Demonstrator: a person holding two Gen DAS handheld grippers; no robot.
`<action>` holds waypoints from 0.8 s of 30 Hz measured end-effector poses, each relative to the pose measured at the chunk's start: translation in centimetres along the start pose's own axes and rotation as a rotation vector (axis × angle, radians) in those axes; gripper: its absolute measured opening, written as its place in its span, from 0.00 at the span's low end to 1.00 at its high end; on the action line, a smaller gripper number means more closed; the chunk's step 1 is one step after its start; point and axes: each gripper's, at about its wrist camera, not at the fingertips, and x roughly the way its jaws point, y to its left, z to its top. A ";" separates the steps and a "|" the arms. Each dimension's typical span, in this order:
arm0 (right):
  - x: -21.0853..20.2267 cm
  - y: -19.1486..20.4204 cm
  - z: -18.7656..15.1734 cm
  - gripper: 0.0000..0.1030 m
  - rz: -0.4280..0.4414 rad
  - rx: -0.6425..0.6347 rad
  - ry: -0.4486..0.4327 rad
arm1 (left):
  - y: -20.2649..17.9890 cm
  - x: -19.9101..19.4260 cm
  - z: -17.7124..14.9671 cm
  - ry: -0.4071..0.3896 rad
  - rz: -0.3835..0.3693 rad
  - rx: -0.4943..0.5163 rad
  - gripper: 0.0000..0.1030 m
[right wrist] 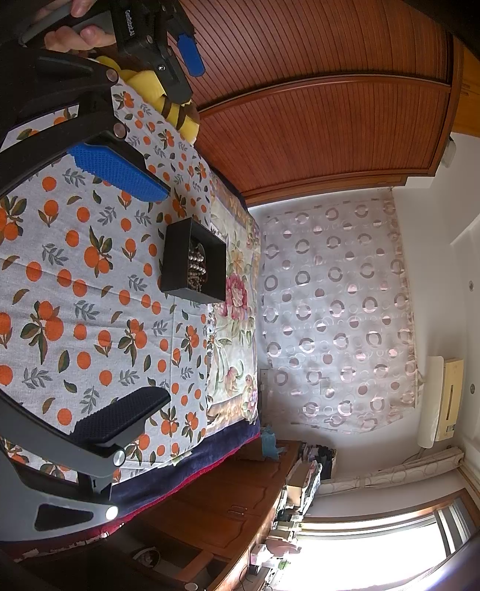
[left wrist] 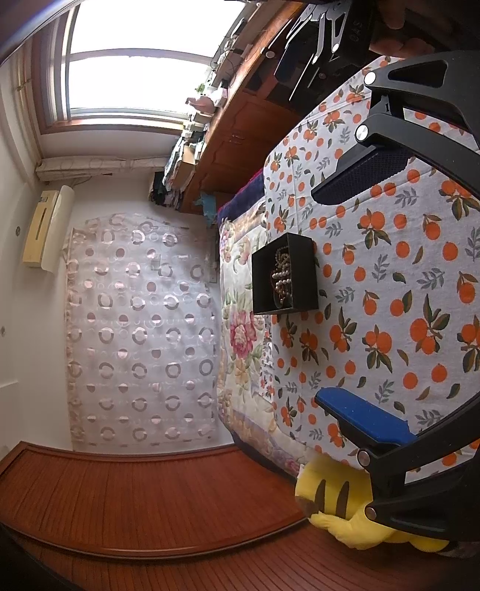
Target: Organize jewelry
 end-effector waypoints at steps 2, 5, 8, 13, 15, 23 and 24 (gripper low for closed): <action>0.0 0.0 0.0 0.98 0.000 -0.002 0.000 | 0.0 0.0 -0.1 -0.001 0.004 0.002 0.93; 0.0 -0.1 0.1 0.98 0.000 -0.001 0.000 | 0.0 0.0 -0.1 -0.001 0.003 0.000 0.93; 0.0 -0.1 0.0 0.98 0.000 0.000 -0.001 | 0.0 0.0 0.0 -0.002 0.002 0.002 0.93; 0.0 -0.1 0.0 0.98 0.000 -0.001 0.000 | 0.0 0.0 -0.1 -0.002 0.002 0.001 0.93; 0.0 -0.1 0.0 0.98 -0.001 0.000 0.000 | 0.0 0.0 -0.1 -0.001 0.002 0.001 0.93; 0.0 -0.1 0.0 0.98 0.001 0.002 0.000 | 0.1 -0.1 -0.2 0.002 0.000 -0.002 0.93; 0.1 0.1 -0.1 0.98 0.001 0.001 0.000 | 0.1 -0.1 -0.2 0.002 0.001 -0.004 0.93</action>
